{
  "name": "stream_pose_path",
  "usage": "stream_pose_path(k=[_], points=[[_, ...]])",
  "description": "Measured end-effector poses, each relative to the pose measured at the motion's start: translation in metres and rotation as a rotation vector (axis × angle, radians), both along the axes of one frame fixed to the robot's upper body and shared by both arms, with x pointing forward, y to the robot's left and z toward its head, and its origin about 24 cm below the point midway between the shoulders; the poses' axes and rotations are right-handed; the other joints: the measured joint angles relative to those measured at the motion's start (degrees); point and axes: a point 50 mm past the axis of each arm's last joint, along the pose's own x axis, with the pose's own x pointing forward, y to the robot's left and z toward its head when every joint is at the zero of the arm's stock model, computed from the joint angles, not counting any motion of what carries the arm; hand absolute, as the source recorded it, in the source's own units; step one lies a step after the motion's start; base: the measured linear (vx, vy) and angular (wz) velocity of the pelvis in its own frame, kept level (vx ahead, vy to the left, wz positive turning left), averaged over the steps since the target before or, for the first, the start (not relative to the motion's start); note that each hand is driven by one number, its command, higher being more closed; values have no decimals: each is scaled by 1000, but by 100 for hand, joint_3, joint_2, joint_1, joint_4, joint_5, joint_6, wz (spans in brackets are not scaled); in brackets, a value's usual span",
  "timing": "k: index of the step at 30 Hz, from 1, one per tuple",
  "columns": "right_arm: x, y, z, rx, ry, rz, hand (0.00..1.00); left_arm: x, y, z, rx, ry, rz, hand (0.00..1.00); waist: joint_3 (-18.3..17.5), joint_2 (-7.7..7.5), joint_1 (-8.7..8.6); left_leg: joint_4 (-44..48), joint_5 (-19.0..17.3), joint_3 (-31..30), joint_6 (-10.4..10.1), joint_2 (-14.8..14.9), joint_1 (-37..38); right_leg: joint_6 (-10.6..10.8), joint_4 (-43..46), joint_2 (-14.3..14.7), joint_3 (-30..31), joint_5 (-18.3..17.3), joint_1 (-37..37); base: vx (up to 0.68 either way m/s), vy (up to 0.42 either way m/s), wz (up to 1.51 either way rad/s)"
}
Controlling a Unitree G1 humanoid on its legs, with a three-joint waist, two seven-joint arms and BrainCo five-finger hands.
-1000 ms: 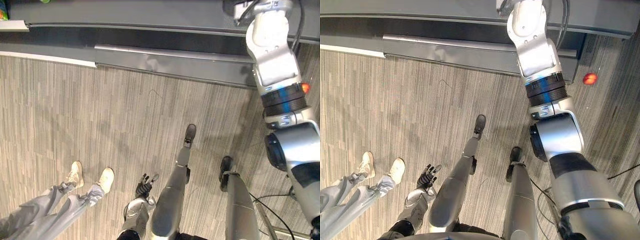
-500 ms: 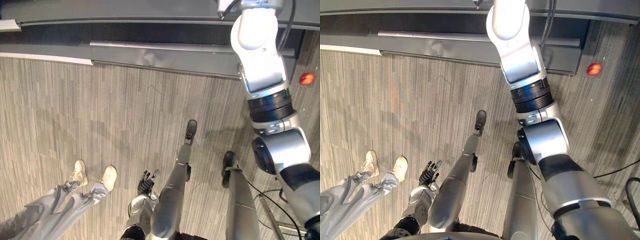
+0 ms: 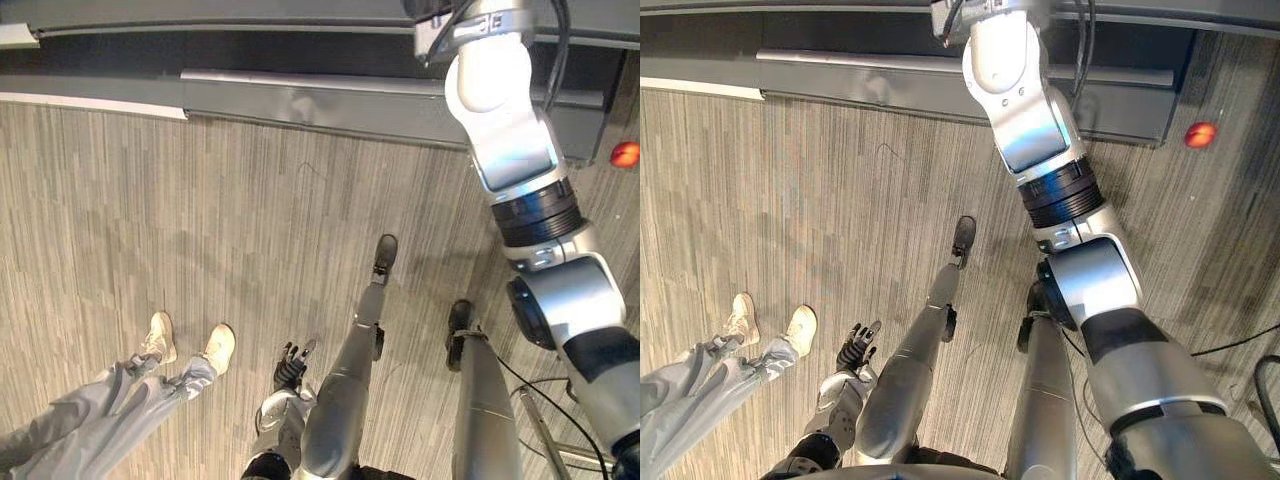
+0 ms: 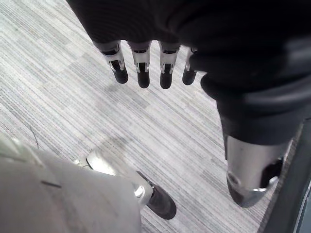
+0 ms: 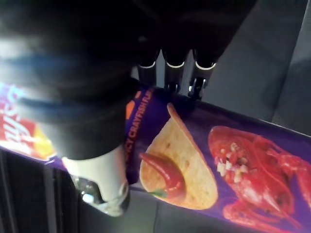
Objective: Put the gum and the chips on the shelf.
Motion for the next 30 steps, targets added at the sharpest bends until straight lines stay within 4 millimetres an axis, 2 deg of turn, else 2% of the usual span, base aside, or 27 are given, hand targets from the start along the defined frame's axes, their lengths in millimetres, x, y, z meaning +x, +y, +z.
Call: stream_pose_path(k=[4, 11, 15, 30], points=[[14, -8, -7, -38, 65, -62, 100, 0, -1, 0, -13, -4, 12, 0, 0, 0, 19, -1, 21, -63, -2, -20, -62, 2, 17, -14, -35, -15, -34, 46, -70, 11], [22, -11, -10, -152, 89, -150, 100, 0, -1, 0, -24, -7, 22, 0, 0, 0, 4, -1, 23, -125, -2, -92, -192, 30, 148, -81, -22, -56, -198, 52, -67, 7], [22, -9, -4, -165, 80, -159, 100, 0, -1, 1, -22, -10, 19, 0, 0, 0, 17, -1, 28, -133, -11, -102, -193, 38, 206, -80, 1, -69, -214, 44, -72, 5], [24, -7, -6, -197, 78, -177, 100, 0, -1, 1, -22, -12, 19, 0, 0, 0, 14, -2, -10, -95, 23, -110, -213, 38, 200, -93, 26, -69, -240, 35, -60, -1]])
